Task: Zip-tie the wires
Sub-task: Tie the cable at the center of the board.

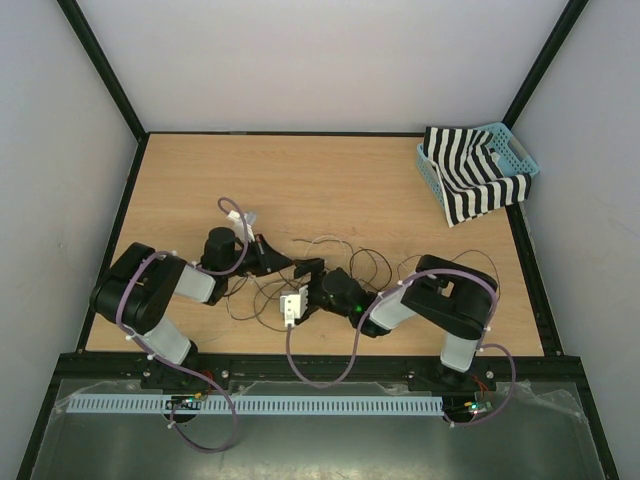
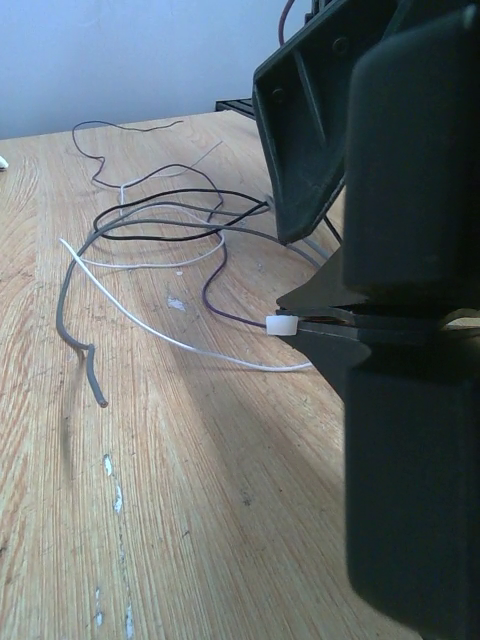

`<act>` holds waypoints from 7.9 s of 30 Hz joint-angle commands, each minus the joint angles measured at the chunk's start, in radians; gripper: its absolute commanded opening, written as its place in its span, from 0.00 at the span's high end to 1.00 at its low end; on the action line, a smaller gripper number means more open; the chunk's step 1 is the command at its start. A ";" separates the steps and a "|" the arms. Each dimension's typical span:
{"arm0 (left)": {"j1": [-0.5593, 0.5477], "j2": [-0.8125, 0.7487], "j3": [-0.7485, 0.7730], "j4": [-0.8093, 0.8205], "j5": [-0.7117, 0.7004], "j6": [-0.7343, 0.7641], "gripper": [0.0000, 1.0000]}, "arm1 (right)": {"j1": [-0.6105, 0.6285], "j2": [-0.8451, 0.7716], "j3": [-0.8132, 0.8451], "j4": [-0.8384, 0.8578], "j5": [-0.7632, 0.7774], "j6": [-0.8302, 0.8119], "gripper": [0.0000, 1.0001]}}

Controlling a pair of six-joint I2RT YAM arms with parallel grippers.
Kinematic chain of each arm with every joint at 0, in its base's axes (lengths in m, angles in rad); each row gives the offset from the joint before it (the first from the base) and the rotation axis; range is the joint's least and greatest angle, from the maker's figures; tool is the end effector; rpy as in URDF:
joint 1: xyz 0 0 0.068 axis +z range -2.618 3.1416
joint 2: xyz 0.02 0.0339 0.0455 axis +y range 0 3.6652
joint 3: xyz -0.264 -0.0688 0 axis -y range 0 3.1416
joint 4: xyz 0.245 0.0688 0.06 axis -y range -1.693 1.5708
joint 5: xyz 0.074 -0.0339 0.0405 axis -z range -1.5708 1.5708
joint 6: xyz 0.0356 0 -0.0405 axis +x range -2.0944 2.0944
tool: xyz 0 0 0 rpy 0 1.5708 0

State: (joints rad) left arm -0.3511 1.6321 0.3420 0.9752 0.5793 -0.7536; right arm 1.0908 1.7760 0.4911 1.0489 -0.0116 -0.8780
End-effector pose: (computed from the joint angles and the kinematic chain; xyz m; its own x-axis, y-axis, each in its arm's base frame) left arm 0.2378 -0.1079 0.1261 -0.7435 -0.3375 -0.5774 0.3673 0.5154 -0.7743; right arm 0.1414 0.2725 0.1282 0.6175 -0.4801 -0.6231 -0.6529 0.1289 -0.7464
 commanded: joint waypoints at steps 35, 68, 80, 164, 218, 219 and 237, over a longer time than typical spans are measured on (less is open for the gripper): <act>-0.013 -0.045 0.063 -0.116 0.030 0.007 1.00 | 0.067 -0.012 -0.056 0.016 0.107 -0.172 0.01; -0.035 -0.047 0.108 -0.133 0.054 -0.039 1.00 | 0.100 0.133 0.002 0.156 0.093 -0.293 0.01; -0.034 -0.011 0.114 -0.141 0.051 -0.059 1.00 | 0.150 0.188 -0.036 0.344 0.155 -0.266 0.01; -0.034 0.066 0.156 -0.171 0.077 -0.079 1.00 | 0.271 0.251 0.009 0.295 0.091 -0.202 0.86; -0.025 0.021 0.105 -0.003 0.093 -0.067 1.00 | -0.073 -0.118 0.007 -0.103 -0.180 0.875 1.00; -0.022 0.018 0.096 0.020 0.089 -0.068 1.00 | -0.074 -0.123 0.000 -0.093 -0.178 0.884 1.00; -0.019 -0.124 -0.028 0.155 0.082 0.104 1.00 | -0.103 -0.226 -0.067 -0.034 -0.181 1.112 1.00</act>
State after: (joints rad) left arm -0.3717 1.5684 0.3443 1.0595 0.6708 -0.7383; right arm 0.9977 1.5768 0.4446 0.9699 -0.1867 0.1661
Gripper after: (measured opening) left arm 0.001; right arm 0.010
